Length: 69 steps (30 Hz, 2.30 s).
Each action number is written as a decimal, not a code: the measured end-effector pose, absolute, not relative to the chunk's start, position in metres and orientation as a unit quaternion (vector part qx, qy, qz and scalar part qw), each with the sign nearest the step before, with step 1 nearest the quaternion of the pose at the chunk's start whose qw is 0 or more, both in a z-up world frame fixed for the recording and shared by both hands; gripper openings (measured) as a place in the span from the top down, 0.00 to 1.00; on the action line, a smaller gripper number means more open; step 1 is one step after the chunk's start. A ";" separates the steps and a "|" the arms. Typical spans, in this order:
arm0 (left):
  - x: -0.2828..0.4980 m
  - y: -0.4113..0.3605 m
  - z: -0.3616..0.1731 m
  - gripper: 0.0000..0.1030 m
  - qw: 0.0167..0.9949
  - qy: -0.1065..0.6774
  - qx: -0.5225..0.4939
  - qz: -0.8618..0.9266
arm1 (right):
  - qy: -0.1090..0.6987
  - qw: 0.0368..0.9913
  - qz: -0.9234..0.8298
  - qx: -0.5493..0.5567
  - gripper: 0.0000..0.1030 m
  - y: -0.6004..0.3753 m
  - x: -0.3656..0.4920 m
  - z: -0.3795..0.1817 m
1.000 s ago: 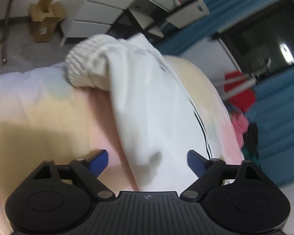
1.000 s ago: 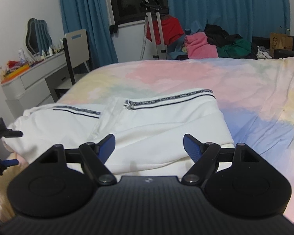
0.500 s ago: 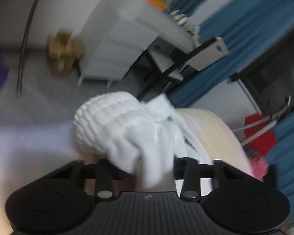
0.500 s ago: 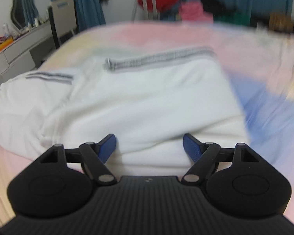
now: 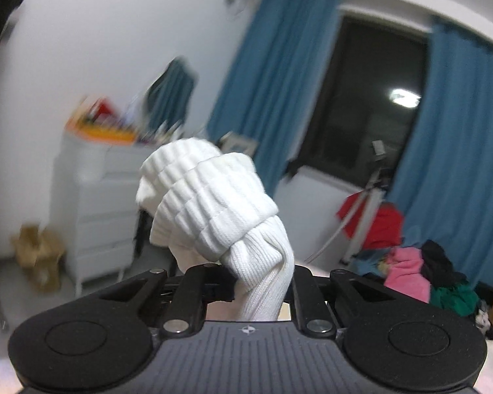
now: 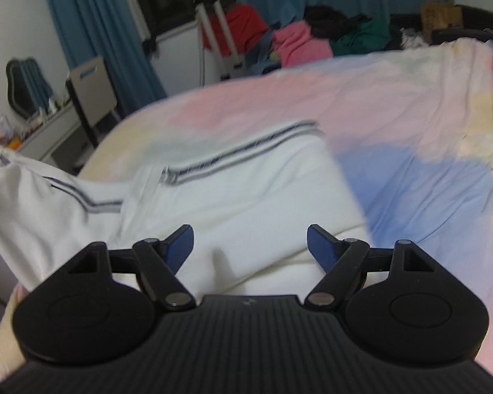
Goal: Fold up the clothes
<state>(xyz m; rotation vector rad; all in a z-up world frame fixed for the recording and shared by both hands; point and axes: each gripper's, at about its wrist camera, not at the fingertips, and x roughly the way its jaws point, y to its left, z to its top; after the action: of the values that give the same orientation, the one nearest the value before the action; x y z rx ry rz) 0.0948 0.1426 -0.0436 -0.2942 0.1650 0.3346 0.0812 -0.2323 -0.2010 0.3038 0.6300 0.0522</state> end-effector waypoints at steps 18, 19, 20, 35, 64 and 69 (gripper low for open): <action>0.107 -0.204 -0.159 0.89 0.993 0.081 0.082 -0.034 | 0.266 0.919 -0.064 0.285 0.24 -0.346 0.084 -0.202; 0.108 -0.215 -0.175 0.89 0.989 0.105 0.098 -0.048 | 0.265 0.916 -0.068 0.295 0.24 -0.354 0.083 -0.205; 0.109 -0.222 -0.191 0.89 0.984 0.124 0.112 -0.059 | 0.263 0.913 -0.070 0.303 0.24 -0.359 0.083 -0.207; 0.136 -0.162 -0.210 0.27 0.964 0.223 0.103 -0.101 | 0.267 0.917 -0.056 0.292 0.24 -0.355 0.091 -0.213; 0.077 0.012 -0.195 0.10 0.968 0.243 0.033 -0.059 | 0.309 0.878 0.083 0.357 0.20 -0.291 0.118 -0.237; 0.081 0.011 -0.200 0.09 0.968 0.245 0.022 -0.060 | 0.284 0.921 0.033 0.264 0.37 -0.265 0.127 -0.235</action>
<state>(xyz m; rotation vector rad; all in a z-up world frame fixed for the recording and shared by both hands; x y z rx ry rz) 0.0813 0.0107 -0.1996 0.0442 0.4944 -0.1222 0.1272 -0.2652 -0.2349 0.5417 0.5837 0.0676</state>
